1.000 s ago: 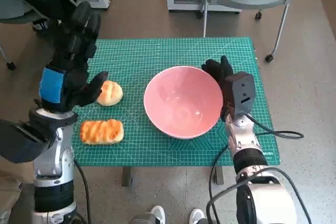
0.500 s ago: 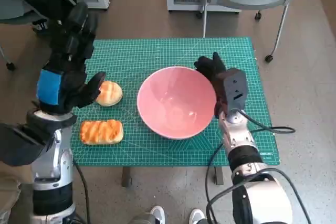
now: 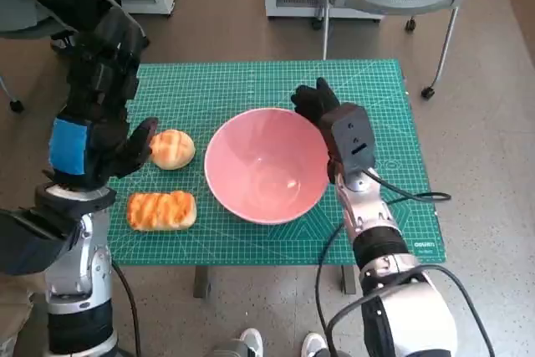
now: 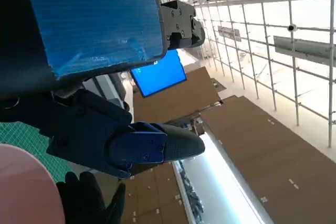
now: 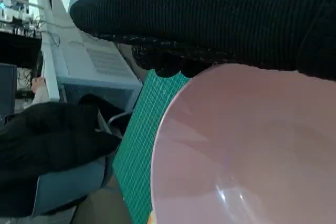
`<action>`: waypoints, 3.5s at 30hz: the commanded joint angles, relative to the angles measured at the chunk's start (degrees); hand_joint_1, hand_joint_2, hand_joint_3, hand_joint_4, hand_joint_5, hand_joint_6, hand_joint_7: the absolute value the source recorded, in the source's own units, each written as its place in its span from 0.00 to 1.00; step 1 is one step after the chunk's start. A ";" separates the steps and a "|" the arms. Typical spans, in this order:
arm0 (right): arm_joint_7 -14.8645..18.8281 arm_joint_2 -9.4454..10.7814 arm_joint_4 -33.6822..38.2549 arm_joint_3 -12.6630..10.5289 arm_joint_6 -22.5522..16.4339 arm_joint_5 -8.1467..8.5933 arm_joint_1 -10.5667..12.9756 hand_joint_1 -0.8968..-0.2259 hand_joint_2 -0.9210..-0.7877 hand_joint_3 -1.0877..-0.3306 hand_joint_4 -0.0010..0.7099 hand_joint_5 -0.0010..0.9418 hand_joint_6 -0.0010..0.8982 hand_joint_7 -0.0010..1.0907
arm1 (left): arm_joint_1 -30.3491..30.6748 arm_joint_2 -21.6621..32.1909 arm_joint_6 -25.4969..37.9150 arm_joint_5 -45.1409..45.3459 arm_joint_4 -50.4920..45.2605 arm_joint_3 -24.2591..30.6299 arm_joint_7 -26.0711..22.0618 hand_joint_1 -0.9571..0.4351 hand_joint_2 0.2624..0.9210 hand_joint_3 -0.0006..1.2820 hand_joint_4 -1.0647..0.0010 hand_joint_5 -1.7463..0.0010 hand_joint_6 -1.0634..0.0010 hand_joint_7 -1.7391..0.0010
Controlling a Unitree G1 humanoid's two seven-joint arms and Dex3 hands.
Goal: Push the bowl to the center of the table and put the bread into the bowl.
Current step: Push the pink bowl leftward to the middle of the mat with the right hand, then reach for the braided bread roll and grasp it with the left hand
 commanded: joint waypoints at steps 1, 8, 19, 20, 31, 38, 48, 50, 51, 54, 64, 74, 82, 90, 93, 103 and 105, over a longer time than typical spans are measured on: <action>0.31 0.60 1.03 0.31 1.23 -0.64 0.00 0.55 0.00 0.31 0.23 0.00 0.17 0.07 | 1.06 0.26 0.06 0.43 -1.06 0.48 0.63 0.26 1.00 0.32 0.95 0.99 1.00 0.79; 0.79 0.65 1.04 0.42 1.28 -0.42 -0.16 0.57 0.00 0.31 0.22 0.00 0.17 0.07 | 1.28 0.23 -0.10 0.35 -1.00 0.54 0.89 0.26 1.00 0.32 0.96 0.99 1.00 0.79; 0.65 0.63 1.27 0.85 2.01 -0.84 -1.10 0.55 0.00 0.31 0.23 0.00 0.17 0.06 | 1.34 0.06 -0.45 0.08 -0.59 0.77 0.88 0.26 1.00 0.31 0.96 1.00 1.00 0.80; 0.62 0.63 1.28 0.89 2.04 -0.85 -1.15 0.55 0.00 0.31 0.23 0.00 0.17 0.06 | 1.34 0.04 -0.44 0.08 -0.60 0.76 0.88 0.26 1.00 0.31 0.96 1.00 1.00 0.80; 0.42 1.07 1.28 1.17 2.02 -0.95 -1.76 0.52 0.00 0.32 0.23 0.00 0.18 0.06 | 1.25 0.09 -0.67 0.37 -0.35 0.64 0.85 0.27 1.00 0.31 0.96 1.00 1.00 0.80; 1.31 0.38 1.14 0.80 1.65 -0.52 -2.07 0.53 0.00 0.31 0.23 0.00 0.18 0.05 | 1.33 0.13 -1.09 0.57 -0.02 0.76 0.87 0.27 1.00 0.31 0.96 1.00 1.00 0.80; 2.70 -1.05 0.73 -0.32 0.77 0.33 -2.27 0.55 0.00 0.31 0.23 0.00 0.18 0.05 | 1.23 0.18 -1.60 0.56 0.72 0.86 0.78 0.27 1.00 0.31 0.96 1.00 1.00 0.80; 3.26 -2.03 0.33 -0.88 0.27 0.86 -2.74 0.56 0.00 0.31 0.23 0.00 0.18 0.05 | 0.93 0.03 -1.68 0.78 1.06 0.67 0.94 0.27 1.00 0.31 0.96 1.00 1.00 0.80; 3.47 -2.41 0.18 -1.11 0.06 1.04 -2.91 0.57 0.00 0.31 0.23 0.00 0.18 0.05 | 0.79 -0.02 -1.71 0.85 1.24 0.61 1.00 0.27 1.00 0.31 0.96 1.00 1.00 0.80; 3.70 -2.67 0.10 -1.43 -0.14 1.05 -3.04 0.58 0.00 0.31 0.23 0.00 0.18 0.05 | 0.66 -0.04 -1.80 0.89 1.46 0.54 1.05 0.27 1.00 0.31 0.96 1.00 1.00 0.80; 5.32 -6.06 -2.65 -2.48 -6.43 1.77 -3.59 0.51 0.00 0.33 0.24 0.01 0.20 0.05 | -1.16 -0.56 -1.59 1.53 2.79 -0.70 1.47 0.27 1.00 0.32 0.96 1.00 1.00 0.80; 6.45 -9.64 -8.76 -2.30 -18.79 2.52 -1.65 0.49 0.00 0.33 0.23 0.00 0.19 0.05 | -3.24 -0.61 -2.95 1.65 5.59 -1.67 0.57 0.27 1.00 0.31 0.98 1.00 1.00 0.81; 6.68 -11.01 -13.42 -1.95 -23.48 3.00 0.02 0.45 0.00 0.33 0.22 0.00 0.19 0.05 | -4.35 -0.52 -4.59 1.46 7.79 -2.05 -0.24 0.26 1.00 0.31 0.98 1.00 1.00 0.82; 6.96 -12.37 -18.97 -1.71 -26.84 3.43 2.30 0.43 0.00 0.33 0.22 0.00 0.18 0.05 | -5.64 -0.67 -6.33 1.15 10.53 -2.32 -1.33 0.26 1.00 0.30 0.97 1.00 1.00 0.83; 6.92 -12.64 -20.50 -1.71 -27.32 3.56 2.96 0.42 0.00 0.34 0.22 0.00 0.18 0.05 | -6.09 -0.73 -6.98 1.00 11.65 -2.34 -1.79 0.25 1.00 0.30 0.97 1.00 1.00 0.83; 7.81 -13.82 -27.97 -1.94 -29.18 5.53 6.20 0.37 0.00 0.35 0.22 0.00 0.18 0.06 | -7.77 -0.86 -9.45 0.00 15.81 -2.43 -4.33 0.24 1.00 0.28 0.96 0.99 1.00 0.82; 7.80 -13.92 -28.68 -1.79 -28.92 5.68 6.54 0.37 0.00 0.35 0.22 0.00 0.18 0.06 | -7.84 -0.89 -9.70 -0.09 16.07 -2.39 -4.57 0.24 1.00 0.28 0.96 0.99 1.00 0.82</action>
